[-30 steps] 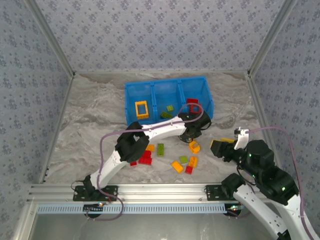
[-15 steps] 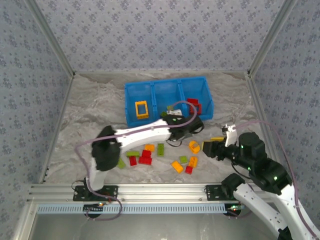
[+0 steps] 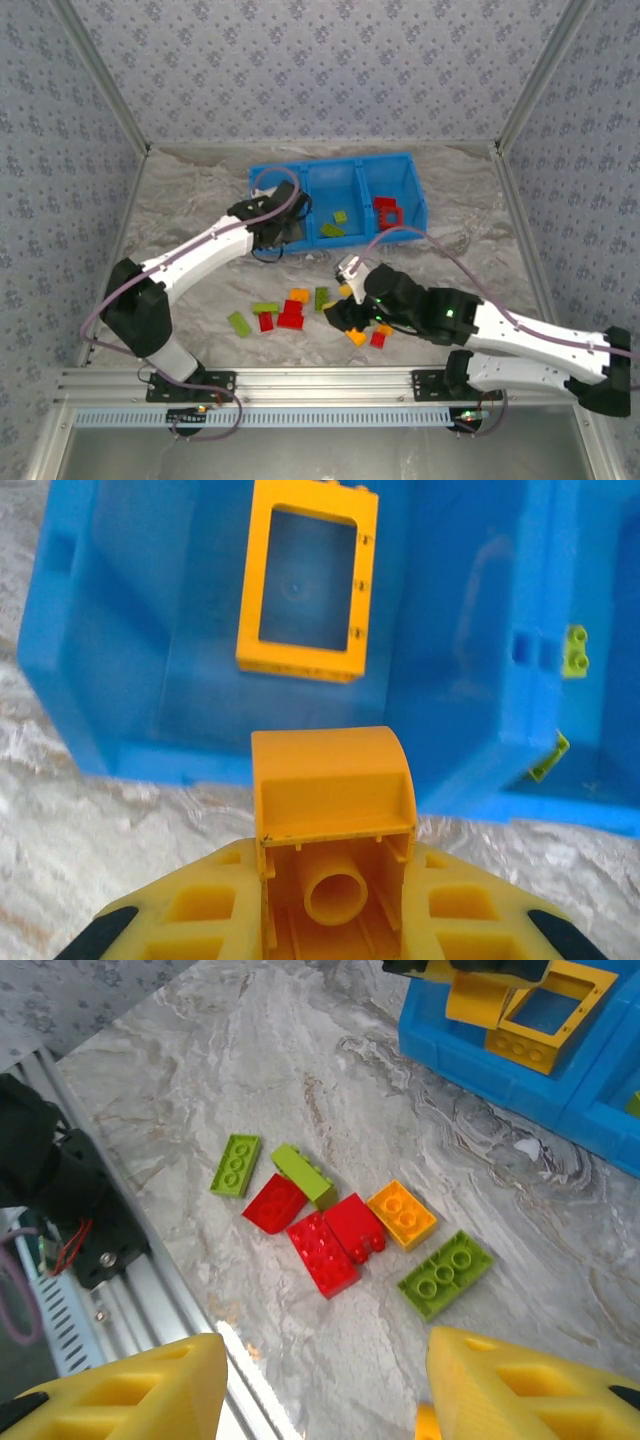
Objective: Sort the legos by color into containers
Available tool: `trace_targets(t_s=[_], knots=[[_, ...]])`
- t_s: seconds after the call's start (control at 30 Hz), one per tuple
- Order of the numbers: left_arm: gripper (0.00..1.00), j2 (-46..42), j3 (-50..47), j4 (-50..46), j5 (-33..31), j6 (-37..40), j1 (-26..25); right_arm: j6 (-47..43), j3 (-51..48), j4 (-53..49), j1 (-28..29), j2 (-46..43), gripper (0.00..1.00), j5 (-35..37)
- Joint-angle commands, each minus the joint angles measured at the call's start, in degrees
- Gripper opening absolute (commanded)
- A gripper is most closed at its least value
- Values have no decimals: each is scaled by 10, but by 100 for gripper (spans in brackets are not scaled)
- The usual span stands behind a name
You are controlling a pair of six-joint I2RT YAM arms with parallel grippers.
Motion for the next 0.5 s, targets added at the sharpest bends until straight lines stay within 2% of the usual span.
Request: trace_targets(t_s=[0.0, 0.1, 0.23, 0.47], knots=[[18, 27, 1, 68, 90, 69, 45, 8, 12, 87, 15, 23, 58, 79], [18, 55, 14, 83, 117, 91, 64, 10, 25, 98, 19, 52, 58, 98], [18, 86, 33, 78, 106, 106, 72, 8, 40, 95, 18, 77, 58, 103], [19, 142, 55, 113, 128, 123, 78, 20, 36, 90, 18, 76, 58, 106]])
